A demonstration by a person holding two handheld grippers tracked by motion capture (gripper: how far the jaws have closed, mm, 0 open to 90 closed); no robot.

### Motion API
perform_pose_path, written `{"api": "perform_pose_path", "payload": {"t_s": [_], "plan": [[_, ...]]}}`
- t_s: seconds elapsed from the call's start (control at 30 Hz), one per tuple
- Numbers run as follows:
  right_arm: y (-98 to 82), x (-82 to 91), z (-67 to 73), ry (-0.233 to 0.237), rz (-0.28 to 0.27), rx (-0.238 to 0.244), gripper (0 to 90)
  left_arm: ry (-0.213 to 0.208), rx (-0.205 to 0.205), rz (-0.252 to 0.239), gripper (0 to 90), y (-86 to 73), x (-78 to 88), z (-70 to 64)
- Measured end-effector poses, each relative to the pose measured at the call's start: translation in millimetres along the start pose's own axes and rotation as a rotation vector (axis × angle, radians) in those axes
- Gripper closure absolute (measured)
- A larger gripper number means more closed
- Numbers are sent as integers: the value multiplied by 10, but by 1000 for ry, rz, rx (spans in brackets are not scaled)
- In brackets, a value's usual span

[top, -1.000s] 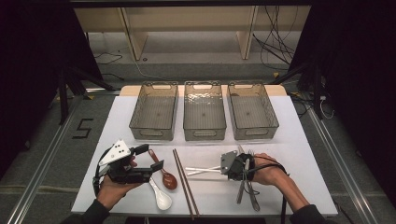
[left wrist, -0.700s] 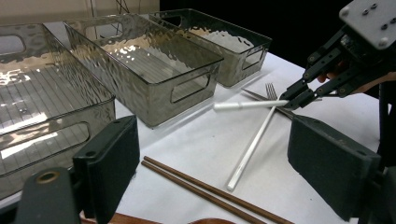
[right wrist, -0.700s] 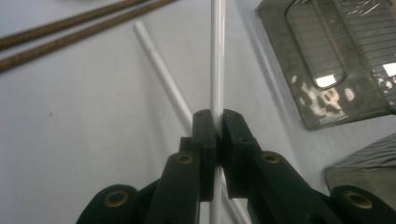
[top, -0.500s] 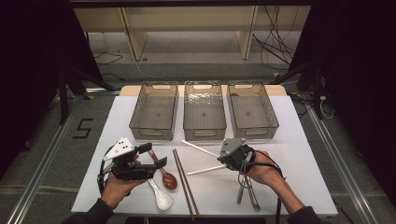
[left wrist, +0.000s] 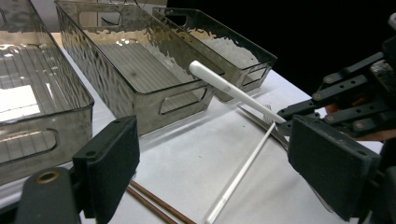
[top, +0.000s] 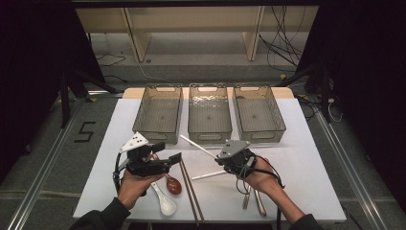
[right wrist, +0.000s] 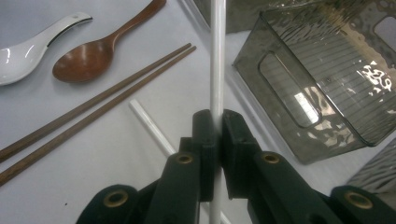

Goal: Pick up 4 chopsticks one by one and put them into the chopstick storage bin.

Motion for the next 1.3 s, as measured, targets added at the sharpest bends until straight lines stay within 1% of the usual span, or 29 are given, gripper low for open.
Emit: {"api": "perform_pose_path", "payload": {"t_s": [0.03, 0.07, 0.1, 0.13, 0.17, 0.2, 0.27, 0.37, 0.47, 0.67, 0.73, 0.8, 0.9, 0.97, 1.03, 1.17, 1.2, 1.23, 1.3], "plan": [[0, 0, 0, 0, 0, 0, 853, 11, -14, -1, 164, 13, -6, 2], [2, -1, 11, 6, 4, 5, 853, 25, -36, -3, 164, 29, -7, -3], [-4, -13, 42, 20, 13, 21, 853, 33, -68, -6, 165, 49, -7, -13], [-4, -13, 42, 20, 13, 21, 853, 41, -95, -2, 165, 64, 0, -19], [-9, -20, 56, 26, 18, 33, 853, 45, -107, -7, 165, 85, 6, -23], [-10, -28, 65, 29, 21, 44, 853, 44, -112, -6, 165, 101, 15, -21], [-10, -33, 89, 39, 23, 59, 854, 37, -109, -3, 165, 125, 16, -12], [-6, -35, 124, 51, 30, 68, 853, 34, -104, 2, 165, 143, 12, -1], [5, -40, 140, 52, 29, 78, 854, 30, -107, 6, 165, 145, 4, 0], [45, -46, 143, 40, 13, 63, 853, 9, -78, 26, 164, 86, -57, -36], [74, -47, 143, 35, -2, 51, 854, -6, -58, 32, 165, 75, -80, -57], [106, -45, 143, 28, -18, 38, 853, -12, -49, 35, 165, 70, -109, -73], [168, -48, 155, 25, -49, 22, 853, -27, -25, 41, 165, 61, -166, -104], [180, -50, 160, 25, -54, 19, 853, -29, -14, 38, 165, 65, -209, -115], [205, -58, 173, 24, -65, 14, 853, -34, 2, 43, 174, 69, -245, -126], [249, -69, 196, 20, -85, 5, 853, -45, 50, 36, 206, 88, -328, -138], [263, -71, 197, 16, -93, -1, 853, -52, 62, 37, 233, 88, -342, -142], [263, -71, 197, 16, -93, -1, 853, -56, 73, 38, 233, 88, -355, -144], [274, -72, 196, 14, -102, -10, 853, -60, 85, 39, 250, 86, -374, -147]]}}
Point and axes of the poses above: each handheld gripper's, and its own axes: x roughly backward along the jaws, y roughly out of its top, z roughly to its left, the point moved 9 cm from there along -x, roughly forward along the jaws, and after that the axes turned 2 degrees about z, right-handed, at the moved point
